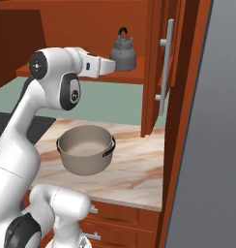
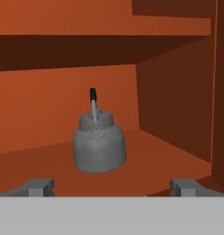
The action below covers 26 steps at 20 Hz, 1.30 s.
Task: Pick the kettle from the cabinet and place it on a stove burner. Then pick the pot from the counter and place it on another stove burner. Finally, turn both burners on.
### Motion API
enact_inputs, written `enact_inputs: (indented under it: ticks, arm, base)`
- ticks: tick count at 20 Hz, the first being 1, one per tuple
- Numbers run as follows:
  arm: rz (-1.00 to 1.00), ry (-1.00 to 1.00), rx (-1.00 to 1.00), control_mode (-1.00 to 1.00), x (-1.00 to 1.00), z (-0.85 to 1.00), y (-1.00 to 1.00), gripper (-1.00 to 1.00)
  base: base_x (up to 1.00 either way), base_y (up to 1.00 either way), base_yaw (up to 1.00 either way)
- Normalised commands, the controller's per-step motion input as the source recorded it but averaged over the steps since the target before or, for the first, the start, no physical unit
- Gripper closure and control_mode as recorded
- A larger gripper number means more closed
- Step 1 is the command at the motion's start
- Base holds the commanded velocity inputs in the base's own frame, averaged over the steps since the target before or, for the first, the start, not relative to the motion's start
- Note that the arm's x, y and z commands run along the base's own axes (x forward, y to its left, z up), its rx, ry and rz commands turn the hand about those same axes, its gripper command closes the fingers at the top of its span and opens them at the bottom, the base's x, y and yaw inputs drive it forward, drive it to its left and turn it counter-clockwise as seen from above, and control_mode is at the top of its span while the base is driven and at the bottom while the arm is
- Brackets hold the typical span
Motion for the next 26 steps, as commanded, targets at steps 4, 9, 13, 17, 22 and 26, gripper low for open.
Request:
enact_inputs:
  ticks: [4, 9, 13, 17, 22, 26]
  arm:
    - [0.00, 0.00, 0.00, -1.00, 0.28, 0.02, -0.03, -1.00]
    - [0.00, -0.01, 0.00, -1.00, 0.18, 0.08, 0.00, -1.00]
    - [0.00, -0.01, 0.00, -1.00, 0.13, 0.07, 0.00, -1.00]
    - [0.00, -0.02, 0.00, -1.00, 0.16, 0.07, 0.00, -1.00]
    - [0.00, 0.00, 0.00, -1.00, 0.32, 0.00, 0.00, -1.00]
    - [0.00, 0.00, 0.00, -1.00, 0.35, 0.00, 0.00, -1.00]
  base:
    - [0.00, 0.00, 0.00]
    - [0.00, 0.00, 0.00]
    - [0.00, 0.00, 0.00]
    - [0.00, 0.00, 0.00]
    - [0.00, 0.00, 0.00]
    - [0.00, 0.00, 0.00]
